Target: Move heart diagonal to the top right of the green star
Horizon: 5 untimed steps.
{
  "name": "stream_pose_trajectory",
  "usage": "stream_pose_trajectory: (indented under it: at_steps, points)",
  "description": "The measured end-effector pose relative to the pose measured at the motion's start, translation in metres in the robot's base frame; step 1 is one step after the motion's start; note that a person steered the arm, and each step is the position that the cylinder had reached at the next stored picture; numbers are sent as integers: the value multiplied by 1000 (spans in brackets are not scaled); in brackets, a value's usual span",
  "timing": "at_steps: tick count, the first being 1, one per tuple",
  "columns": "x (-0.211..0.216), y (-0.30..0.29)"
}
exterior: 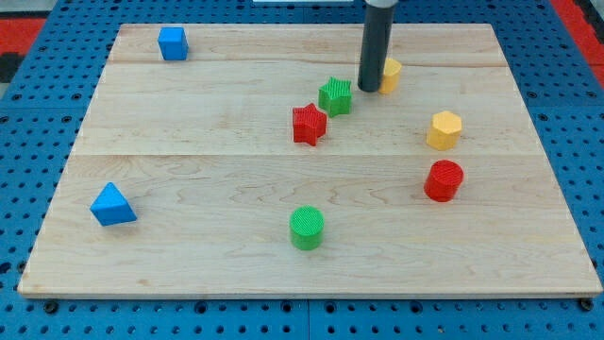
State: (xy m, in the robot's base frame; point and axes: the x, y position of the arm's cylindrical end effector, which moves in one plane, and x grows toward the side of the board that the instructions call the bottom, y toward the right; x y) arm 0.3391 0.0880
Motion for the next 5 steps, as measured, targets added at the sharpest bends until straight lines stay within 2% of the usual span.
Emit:
stream_pose_trajectory:
  at_steps: [1, 3, 4, 5]
  points:
    - [4, 27]
    - [-63, 17]
    - [-65, 39]
    - [-74, 32]
